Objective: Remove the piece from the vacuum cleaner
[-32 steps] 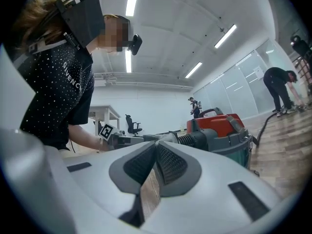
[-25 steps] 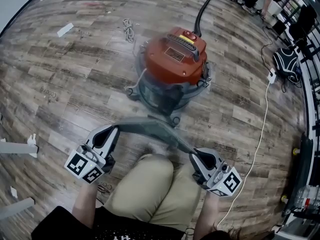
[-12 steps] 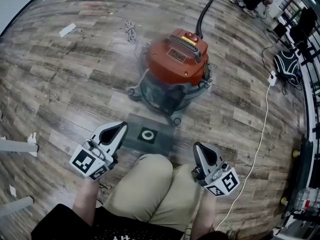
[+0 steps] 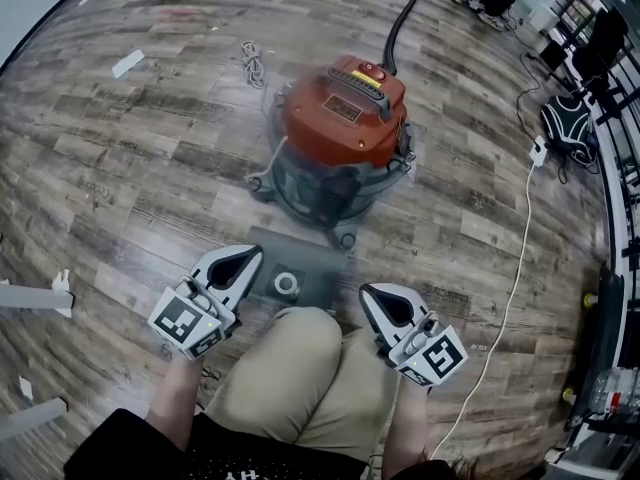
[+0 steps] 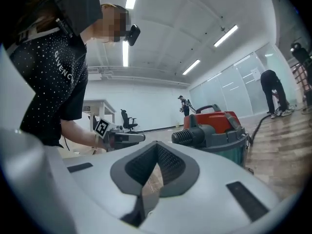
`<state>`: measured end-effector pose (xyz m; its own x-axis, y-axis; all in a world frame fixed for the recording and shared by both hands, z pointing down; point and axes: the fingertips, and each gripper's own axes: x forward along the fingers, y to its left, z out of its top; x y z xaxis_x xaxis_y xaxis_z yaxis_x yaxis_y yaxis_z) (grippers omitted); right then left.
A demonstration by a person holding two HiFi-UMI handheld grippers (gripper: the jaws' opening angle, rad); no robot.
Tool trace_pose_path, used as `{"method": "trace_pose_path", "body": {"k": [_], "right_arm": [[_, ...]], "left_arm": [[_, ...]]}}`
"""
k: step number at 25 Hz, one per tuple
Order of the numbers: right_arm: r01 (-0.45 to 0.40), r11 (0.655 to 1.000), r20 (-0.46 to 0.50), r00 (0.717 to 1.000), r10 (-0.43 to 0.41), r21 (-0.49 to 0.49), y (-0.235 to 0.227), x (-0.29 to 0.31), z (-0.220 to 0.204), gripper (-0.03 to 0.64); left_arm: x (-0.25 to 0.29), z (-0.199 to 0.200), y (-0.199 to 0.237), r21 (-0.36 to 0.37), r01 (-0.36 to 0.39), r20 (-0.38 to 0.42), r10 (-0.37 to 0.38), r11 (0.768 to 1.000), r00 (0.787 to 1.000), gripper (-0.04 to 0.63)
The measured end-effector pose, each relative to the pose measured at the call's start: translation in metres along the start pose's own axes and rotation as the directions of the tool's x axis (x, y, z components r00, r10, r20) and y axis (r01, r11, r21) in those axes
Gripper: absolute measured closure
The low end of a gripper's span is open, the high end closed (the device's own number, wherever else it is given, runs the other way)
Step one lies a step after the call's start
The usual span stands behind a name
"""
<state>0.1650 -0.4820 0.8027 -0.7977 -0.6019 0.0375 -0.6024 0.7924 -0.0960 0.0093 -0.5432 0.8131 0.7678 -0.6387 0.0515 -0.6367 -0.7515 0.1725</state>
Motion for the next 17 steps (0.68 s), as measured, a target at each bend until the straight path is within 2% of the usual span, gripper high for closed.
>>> {"method": "trace_pose_path", "body": {"k": [5, 11, 17], "right_arm": [[-0.025, 1.0, -0.057, 0.998, 0.025, -0.008, 0.004, 0.011, -0.01, 0.607], [-0.027, 0.999, -0.053, 0.998, 0.028, 0.028, -0.002, 0.015, -0.013, 0.607], [-0.057, 0.998, -0.103, 0.993, 0.059, 0.019, 0.004, 0.022, -0.021, 0.607]], "left_arm": [[0.005, -0.011, -0.014, 0.026, 0.045, -0.041, -0.043, 0.999, 0.998, 0.589], [0.007, -0.018, -0.025, 0.01, 0.078, -0.063, -0.077, 0.997, 0.995, 0.588], [0.002, -0.029, -0.021, -0.03, 0.031, -0.107, -0.034, 0.999, 0.994, 0.588]]}}
